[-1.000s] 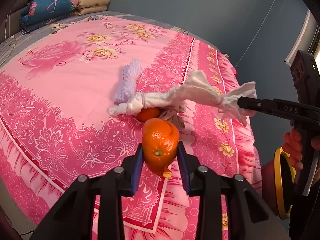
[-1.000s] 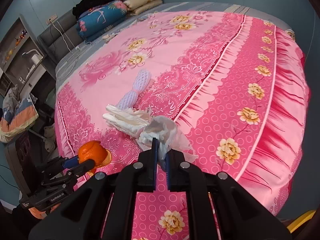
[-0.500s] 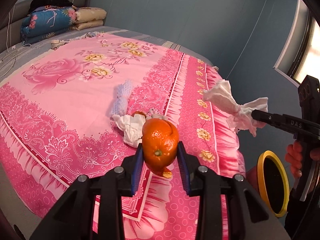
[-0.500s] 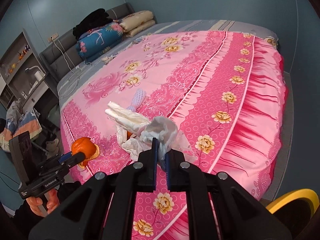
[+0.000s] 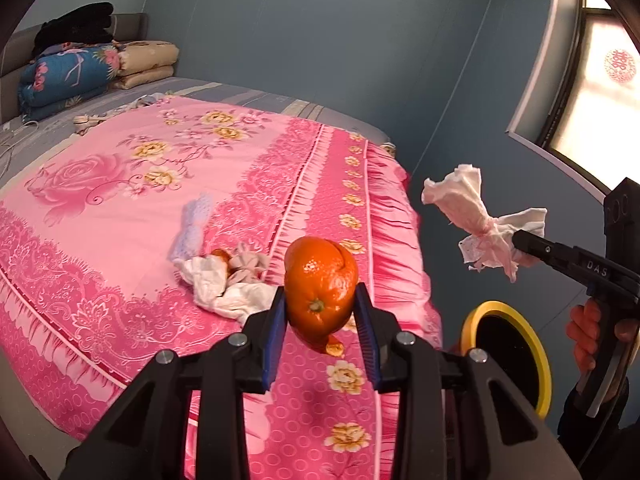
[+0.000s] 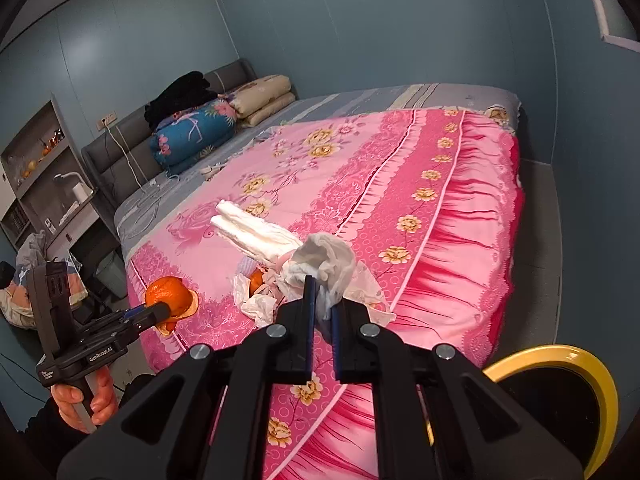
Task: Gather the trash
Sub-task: 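Carry the orange and white tissue over the yellow-rimmed bin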
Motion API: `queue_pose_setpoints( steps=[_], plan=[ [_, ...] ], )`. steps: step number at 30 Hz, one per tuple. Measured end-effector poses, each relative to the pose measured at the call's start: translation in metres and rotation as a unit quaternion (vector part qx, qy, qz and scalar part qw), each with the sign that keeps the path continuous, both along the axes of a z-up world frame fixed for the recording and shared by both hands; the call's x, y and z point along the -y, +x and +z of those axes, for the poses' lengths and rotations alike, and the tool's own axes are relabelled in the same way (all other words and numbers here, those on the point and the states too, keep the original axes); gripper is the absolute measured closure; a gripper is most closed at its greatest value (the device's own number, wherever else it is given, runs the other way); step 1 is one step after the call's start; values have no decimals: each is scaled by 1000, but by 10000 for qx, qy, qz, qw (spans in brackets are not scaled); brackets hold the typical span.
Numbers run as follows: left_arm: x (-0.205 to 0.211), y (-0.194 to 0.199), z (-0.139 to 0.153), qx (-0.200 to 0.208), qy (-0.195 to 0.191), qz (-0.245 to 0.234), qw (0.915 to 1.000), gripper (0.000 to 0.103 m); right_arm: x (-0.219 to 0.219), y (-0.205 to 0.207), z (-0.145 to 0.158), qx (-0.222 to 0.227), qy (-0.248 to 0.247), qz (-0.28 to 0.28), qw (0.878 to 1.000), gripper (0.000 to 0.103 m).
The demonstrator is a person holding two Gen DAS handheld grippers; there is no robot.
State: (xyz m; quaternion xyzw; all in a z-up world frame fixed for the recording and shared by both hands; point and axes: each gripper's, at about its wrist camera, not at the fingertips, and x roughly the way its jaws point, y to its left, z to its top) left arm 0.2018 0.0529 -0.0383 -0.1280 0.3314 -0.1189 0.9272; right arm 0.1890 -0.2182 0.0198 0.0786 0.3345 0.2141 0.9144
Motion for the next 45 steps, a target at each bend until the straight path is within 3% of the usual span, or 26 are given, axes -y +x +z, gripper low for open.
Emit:
queue_pose_setpoints(
  steps=[11, 23, 30, 45],
  plan=[
    [59, -6, 19, 197, -15, -565, 9982, 72, 52, -41, 18, 312, 123, -520, 9981, 96],
    [130, -3, 16, 85, 137, -1280, 9916, 72, 109, -78, 16, 405, 13, -1283, 9909, 96],
    [166, -4, 5, -24, 261, -1686, 9853, 72, 135, -90, 7, 328, -87, -1690, 9850, 96],
    [244, -8, -20, -426, 458, -2420, 9683, 72, 179, -85, -27, -226, 32, -2030, 9789, 96]
  ],
)
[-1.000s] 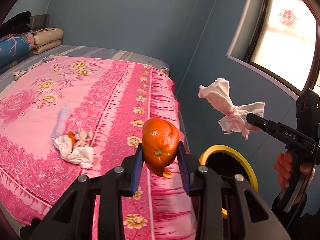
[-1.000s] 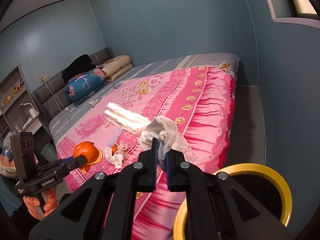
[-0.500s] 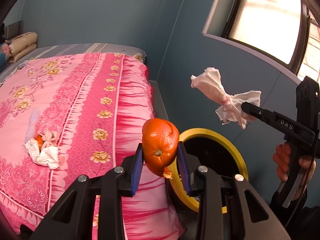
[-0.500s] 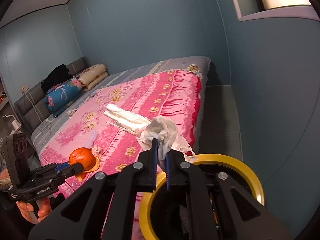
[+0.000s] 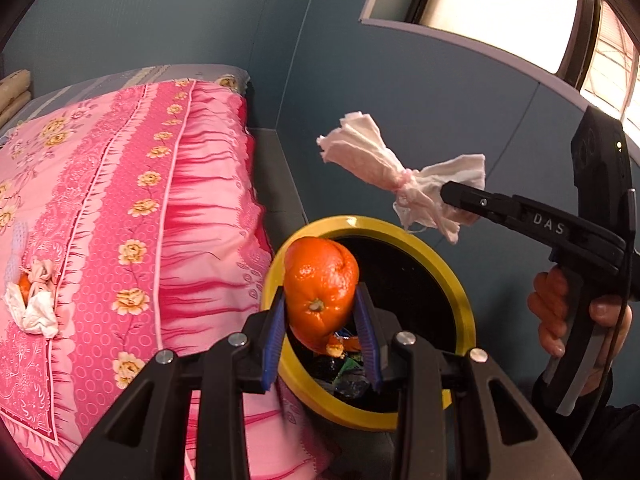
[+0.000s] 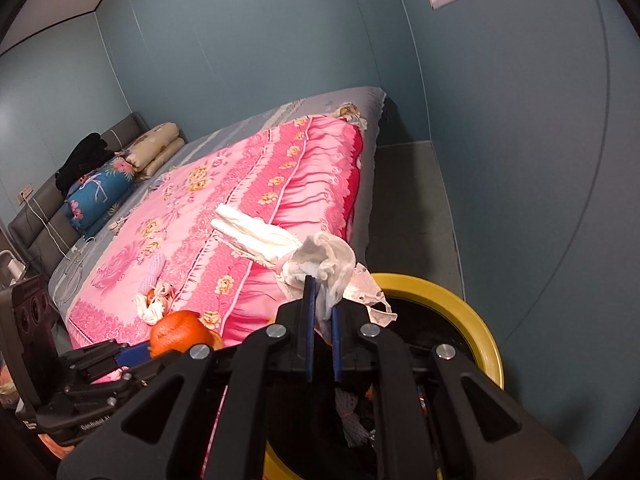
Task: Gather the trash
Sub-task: 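Carry the orange and white tissue over the yellow-rimmed bin, then open both grippers to drop the orange and tissue into the bin, then move both tools back over the lilac mesh net and tissues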
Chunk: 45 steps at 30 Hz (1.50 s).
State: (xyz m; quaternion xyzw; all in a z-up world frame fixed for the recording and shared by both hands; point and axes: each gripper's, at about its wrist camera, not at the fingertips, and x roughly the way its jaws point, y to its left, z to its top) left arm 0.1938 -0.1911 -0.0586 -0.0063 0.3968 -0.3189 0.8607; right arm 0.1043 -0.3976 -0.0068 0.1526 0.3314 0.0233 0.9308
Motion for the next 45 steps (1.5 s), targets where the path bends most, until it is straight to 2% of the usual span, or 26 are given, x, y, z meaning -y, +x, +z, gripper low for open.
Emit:
queue_pose_setpoints(
  steps=[10, 17, 18, 20, 21, 22, 24, 26, 29, 33, 35, 39, 45],
  plan=[
    [29, -2, -21, -343, 130, -333, 9988, 71, 23, -2, -23, -201, 333, -124, 9992, 95],
    [35, -4, -26, -449, 94, -440, 9980, 65, 33, -3, -31, -296, 402, -271, 9984, 94],
    [35, -3, -27, -472, 74, -439, 9979, 64, 32, -3, -31, -304, 404, -293, 9983, 93],
    [33, -3, -26, -455, 48, -416, 9981, 61, 34, -3, -32, -294, 426, -338, 9981, 83],
    [31, -3, -24, -428, 28, -398, 9983, 57, 34, -3, -32, -286, 423, -375, 9980, 73],
    [30, -4, -23, -394, 23, -367, 9985, 54, 34, -4, -32, -286, 417, -392, 9979, 70],
    [28, -4, -20, -344, 20, -351, 9988, 52, 36, -4, -33, -294, 412, -428, 9978, 69],
    [24, -3, -18, -291, 28, -282, 9992, 45, 37, -4, -33, -296, 419, -458, 9976, 68],
    [16, -1, -16, -256, 4, -180, 9995, 43, 38, -3, -32, -270, 389, -483, 9977, 62],
    [1, 4, -10, -186, -50, 43, 9998, 36, 36, -4, -28, -158, 424, -483, 9978, 49],
    [-9, 7, -4, -112, -87, 182, 9997, 33, 34, -4, -26, -61, 435, -428, 9981, 47],
    [-31, 12, 5, 18, -170, 488, 9987, 24, 29, -3, -19, 172, 550, -229, 9981, 37],
    [-72, 25, 19, 253, -161, 1015, 9944, 21, 3, 9, -4, 454, 554, 261, 9971, 29]
  ],
)
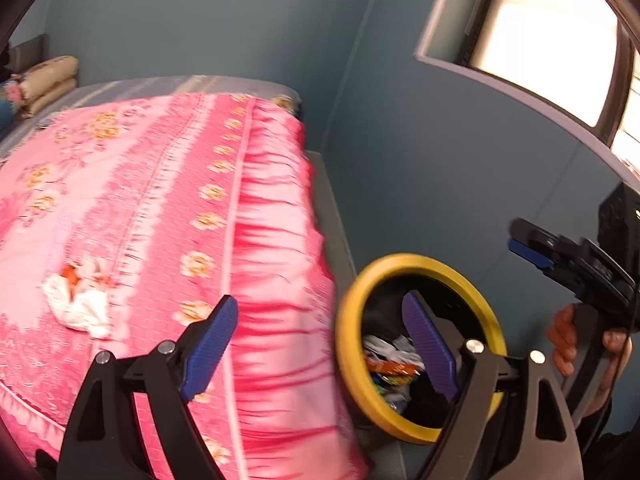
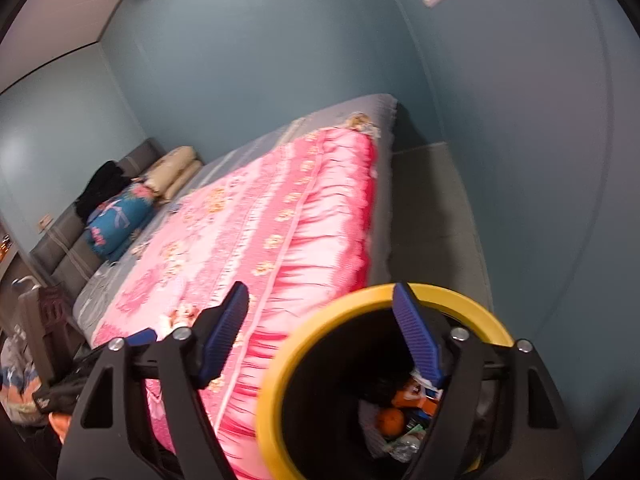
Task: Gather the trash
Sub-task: 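Move both tools back over the lilac mesh net and tissues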
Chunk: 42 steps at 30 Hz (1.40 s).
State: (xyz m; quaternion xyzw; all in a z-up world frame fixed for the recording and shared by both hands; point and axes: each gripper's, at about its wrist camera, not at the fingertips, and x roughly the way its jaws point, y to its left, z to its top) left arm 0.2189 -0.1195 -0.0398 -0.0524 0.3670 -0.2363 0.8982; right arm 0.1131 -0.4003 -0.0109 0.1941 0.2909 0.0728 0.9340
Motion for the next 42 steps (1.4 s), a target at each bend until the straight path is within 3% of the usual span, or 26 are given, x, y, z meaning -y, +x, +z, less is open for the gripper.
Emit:
queue_pose_setpoints(
  steps=[9, 15, 20, 28, 42],
  plan=[
    [-75, 20, 7, 92, -158, 818, 9965, 20, -56, 32, 12, -20, -36, 577, 9983, 19],
    [-132, 34, 2, 70, -216, 1388, 9901, 19, -105, 56, 11, -67, -164, 1054, 9943, 18],
    [-181, 47, -10, -48, -231, 1834, 9828, 19, -150, 74, 3, -60, -288, 1443, 9891, 11],
    [-248, 78, -35, -317, -156, 2385, 9705, 19, -231, 116, -31, -311, -557, 2074, 9762, 10],
    [-301, 159, -92, -843, 269, 2631, 9607, 19, -352, 165, -108, -908, -1152, 2927, 9449, 10]
  ],
)
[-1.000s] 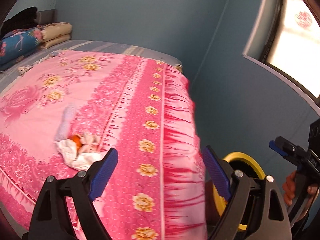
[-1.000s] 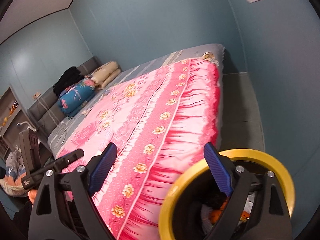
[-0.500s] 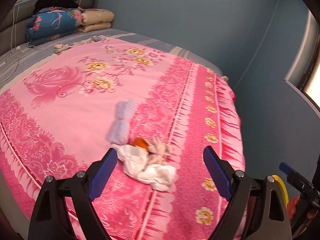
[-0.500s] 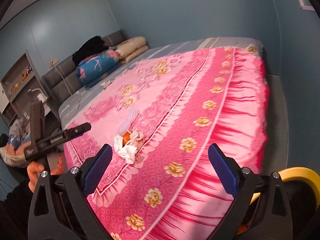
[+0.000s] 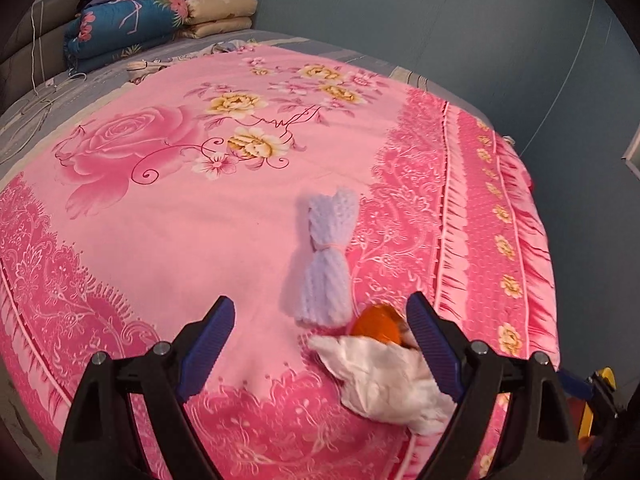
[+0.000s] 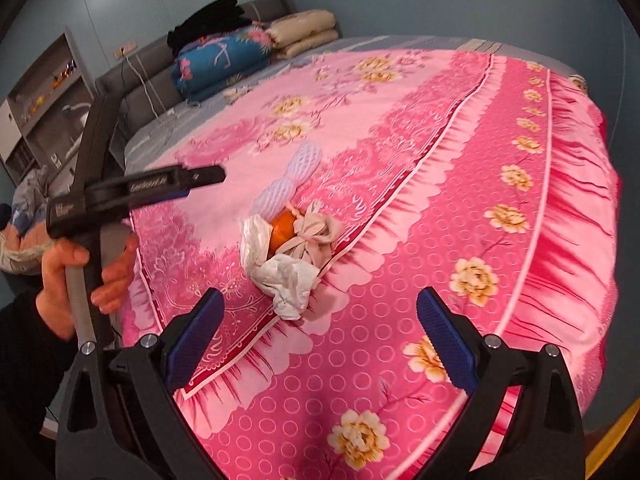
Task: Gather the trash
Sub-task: 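Move both tools back over the lilac mesh net and tissues, then grasp the lilac mesh net with the left gripper while the right grasps white tissues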
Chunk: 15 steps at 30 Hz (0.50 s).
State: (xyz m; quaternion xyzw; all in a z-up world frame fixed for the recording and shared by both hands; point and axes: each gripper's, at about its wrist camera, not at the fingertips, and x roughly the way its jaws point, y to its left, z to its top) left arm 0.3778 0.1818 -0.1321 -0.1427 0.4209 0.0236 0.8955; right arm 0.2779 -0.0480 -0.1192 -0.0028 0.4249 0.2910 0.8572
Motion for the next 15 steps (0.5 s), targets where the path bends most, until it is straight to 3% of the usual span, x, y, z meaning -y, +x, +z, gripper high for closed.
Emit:
queue_pose_setpoints(
  steps=[8, 15],
  plan=[
    [-2, 51, -31, -376, 198, -62, 9991, 19, -40, 12, -24, -47, -382, -36, 9993, 10],
    [-5, 82, -55, -644, -64, -101, 9979, 19, -58, 26, -36, -126, -606, -61, 9981, 10]
  ],
)
